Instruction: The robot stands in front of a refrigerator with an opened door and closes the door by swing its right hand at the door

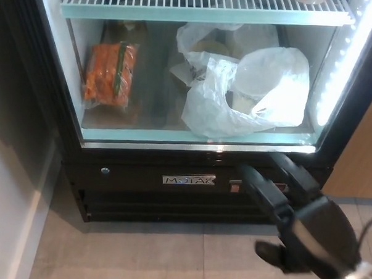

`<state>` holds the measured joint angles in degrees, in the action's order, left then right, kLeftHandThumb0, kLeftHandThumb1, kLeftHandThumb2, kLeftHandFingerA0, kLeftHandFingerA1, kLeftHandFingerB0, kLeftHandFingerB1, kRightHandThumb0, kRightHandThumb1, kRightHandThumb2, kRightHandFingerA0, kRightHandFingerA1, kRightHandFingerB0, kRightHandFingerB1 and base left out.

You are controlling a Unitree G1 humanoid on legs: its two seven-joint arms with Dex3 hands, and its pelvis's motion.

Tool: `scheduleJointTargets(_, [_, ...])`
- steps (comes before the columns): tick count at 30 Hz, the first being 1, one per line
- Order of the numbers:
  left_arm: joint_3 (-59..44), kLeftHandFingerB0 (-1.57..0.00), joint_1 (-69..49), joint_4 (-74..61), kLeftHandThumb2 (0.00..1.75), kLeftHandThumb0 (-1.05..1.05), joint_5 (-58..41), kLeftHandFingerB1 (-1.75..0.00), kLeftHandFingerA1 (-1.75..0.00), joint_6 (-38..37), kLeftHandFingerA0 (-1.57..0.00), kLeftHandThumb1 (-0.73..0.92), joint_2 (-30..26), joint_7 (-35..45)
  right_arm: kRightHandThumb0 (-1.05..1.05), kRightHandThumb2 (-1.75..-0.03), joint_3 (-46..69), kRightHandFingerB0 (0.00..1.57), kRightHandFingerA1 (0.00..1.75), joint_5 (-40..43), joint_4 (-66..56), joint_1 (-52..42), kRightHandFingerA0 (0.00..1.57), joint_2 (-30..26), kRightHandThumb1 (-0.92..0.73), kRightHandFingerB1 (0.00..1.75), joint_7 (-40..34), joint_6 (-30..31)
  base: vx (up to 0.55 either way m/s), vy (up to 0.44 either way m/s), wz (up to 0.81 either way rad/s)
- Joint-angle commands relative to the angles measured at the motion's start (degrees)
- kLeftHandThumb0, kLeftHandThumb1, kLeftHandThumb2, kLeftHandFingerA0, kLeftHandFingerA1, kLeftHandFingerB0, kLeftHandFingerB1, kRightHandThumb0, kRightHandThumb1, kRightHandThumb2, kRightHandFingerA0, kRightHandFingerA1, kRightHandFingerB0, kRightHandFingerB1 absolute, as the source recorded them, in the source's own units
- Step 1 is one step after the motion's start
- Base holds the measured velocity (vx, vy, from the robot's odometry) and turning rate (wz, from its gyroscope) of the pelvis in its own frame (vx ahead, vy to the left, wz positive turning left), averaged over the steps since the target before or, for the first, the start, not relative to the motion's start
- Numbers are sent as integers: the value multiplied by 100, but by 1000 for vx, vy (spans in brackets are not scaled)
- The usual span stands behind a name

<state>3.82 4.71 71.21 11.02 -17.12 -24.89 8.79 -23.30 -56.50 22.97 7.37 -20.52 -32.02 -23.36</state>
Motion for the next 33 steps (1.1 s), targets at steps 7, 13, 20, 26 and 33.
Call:
scheduleJointTargets(7, [-11,-22,-68,103,68,-55,20,-32,-35,-55,-27,92,77,-9,-82,-117,495,0,18,1278,2686,-657,0,290,-84,15,-699,-846,0,0,0])
scheduleJointTargets(13, [17,-21,-123,105,69,-54,33,-32,-35,-82,-26,92,64,3,-77,-110,714,4,34,1590,3743,-560,0,537,-76,30,-491,-1091,0,0,0])
scheduleJointTargets(20, [3,-21,-114,100,68,-54,23,-32,-35,-15,-27,92,74,-36,-88,-101,1214,0,13,2168,4681,-200,0,746,-76,10,425,-913,0,0,0])
scheduleJointTargets(26, [29,-21,-238,78,69,-53,51,-32,-34,-54,-27,92,53,-59,-96,-118,1765,0,7,2758,5074,-72,0,894,-83,4,1713,-253,0,0,0])
scheduleJointTargets(33, [68,-7,-334,34,115,-27,75,-49,-50,-26,-7,65,52,-63,-79,-113,2356,0,40,3320,5284,-64,1,930,-73,20,2679,292,0,0,0])
